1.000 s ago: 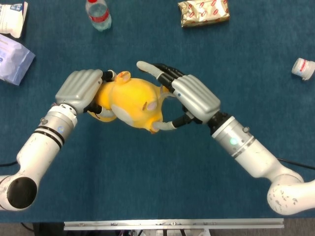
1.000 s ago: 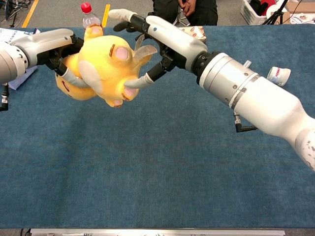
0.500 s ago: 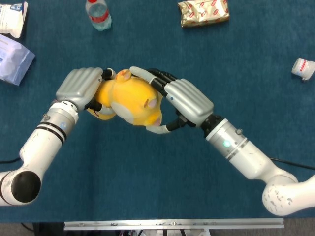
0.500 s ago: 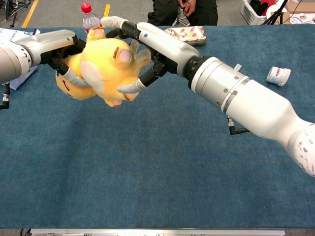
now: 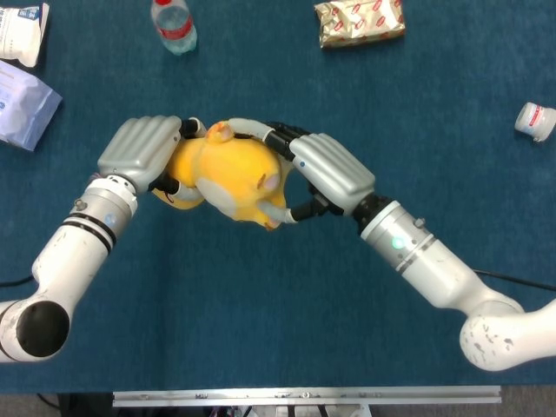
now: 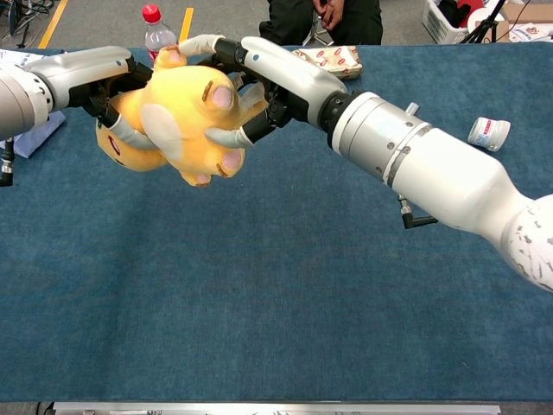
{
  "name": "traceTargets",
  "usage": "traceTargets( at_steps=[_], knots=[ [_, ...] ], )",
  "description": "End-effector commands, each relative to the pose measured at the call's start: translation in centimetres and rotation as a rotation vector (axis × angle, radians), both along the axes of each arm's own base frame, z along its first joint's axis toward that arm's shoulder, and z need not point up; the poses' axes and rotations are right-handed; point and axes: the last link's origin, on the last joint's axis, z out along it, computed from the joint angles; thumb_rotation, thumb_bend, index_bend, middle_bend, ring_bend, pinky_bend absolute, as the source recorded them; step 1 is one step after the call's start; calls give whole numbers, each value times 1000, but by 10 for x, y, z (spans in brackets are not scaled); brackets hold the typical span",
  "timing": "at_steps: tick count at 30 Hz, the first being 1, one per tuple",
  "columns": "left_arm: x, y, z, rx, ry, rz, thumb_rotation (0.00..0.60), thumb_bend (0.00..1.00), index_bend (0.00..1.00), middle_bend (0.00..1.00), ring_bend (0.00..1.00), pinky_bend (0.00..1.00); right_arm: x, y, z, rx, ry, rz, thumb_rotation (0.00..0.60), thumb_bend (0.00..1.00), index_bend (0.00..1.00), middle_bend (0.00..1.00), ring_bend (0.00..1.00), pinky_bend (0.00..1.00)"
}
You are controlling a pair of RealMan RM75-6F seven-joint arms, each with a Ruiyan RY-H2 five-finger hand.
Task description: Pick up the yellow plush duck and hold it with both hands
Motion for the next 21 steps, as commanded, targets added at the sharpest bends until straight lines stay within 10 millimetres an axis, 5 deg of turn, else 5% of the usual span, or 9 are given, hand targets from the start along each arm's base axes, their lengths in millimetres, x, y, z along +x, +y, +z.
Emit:
traceTargets(
  at_steps=[1,7,14,21],
  knots=[
    [1,-1,0,-5,-6,-2,600,263,464,471,441,687,1,-1,-1,-15,13,1,600,472,227,284,232,257],
    [-2,1,3,-7,-9,8,600,262,429,467,420,687,-1,-6,1,-61,34,-7,600,658,386,376,380,368],
    [-3,-1,4,-49,-19,-4,600,262,260,340,288,656,-5,-7,4,-81,47,-5,600,686,454,418,435,441],
    [-6,-2,7,-94,-34,0,600,262,14,45,21,349,-13,-11,5,-91,57,-12,600,691,480,439,466,476]
  ],
)
